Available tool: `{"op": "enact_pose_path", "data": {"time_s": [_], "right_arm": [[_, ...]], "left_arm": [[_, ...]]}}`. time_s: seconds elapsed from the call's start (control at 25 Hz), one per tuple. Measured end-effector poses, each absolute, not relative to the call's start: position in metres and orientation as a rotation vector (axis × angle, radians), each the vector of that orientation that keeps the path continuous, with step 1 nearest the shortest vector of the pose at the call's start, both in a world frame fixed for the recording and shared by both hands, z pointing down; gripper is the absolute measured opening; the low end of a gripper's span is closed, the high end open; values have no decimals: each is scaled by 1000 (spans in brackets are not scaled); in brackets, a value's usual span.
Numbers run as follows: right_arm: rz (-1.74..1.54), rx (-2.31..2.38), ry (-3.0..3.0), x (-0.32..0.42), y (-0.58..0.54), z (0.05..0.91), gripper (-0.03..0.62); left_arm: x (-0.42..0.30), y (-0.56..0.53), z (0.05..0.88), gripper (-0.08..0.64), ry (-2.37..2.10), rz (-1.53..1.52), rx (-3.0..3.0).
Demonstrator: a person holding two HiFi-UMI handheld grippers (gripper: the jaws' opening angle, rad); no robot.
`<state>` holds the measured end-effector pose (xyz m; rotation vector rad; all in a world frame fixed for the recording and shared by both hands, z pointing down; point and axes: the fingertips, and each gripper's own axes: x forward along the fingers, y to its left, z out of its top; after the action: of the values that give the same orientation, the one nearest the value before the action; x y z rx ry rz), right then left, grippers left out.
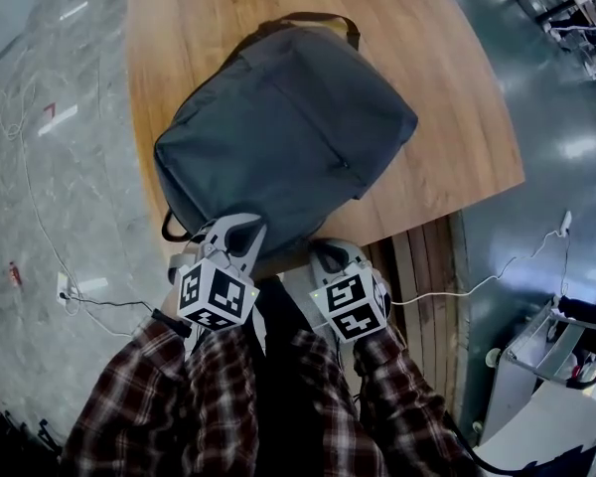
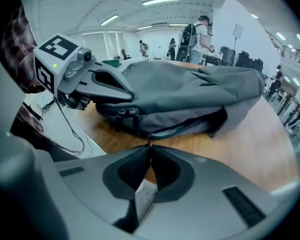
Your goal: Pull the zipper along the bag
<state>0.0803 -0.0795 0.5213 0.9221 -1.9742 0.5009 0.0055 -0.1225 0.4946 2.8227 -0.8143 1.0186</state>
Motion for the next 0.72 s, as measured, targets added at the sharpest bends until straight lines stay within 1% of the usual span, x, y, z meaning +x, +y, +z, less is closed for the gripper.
{"op": "enact_pose_path", "data": {"time_s": [0.2,0.36,0.56,0.6,0.72], "right_arm": [[537,1082,-1902,138,-114,517,17],[541,1124,-1890,155,-139,519,19],[610,1187,-1896,163,-144,521,29],[614,1215,-1896,167,-145,518,41],[650,1355,-1886,191,-147,497,40]], "left_arm": [[7,-121,497,10,-799,1031,2833],[12,-121,499,11,-802,1028,2819],[15,-123,501,10,-797,1031,2783],[15,-124,501,11,-787,1025,2771],[14,-130,493,11,-793,945,2710]]}}
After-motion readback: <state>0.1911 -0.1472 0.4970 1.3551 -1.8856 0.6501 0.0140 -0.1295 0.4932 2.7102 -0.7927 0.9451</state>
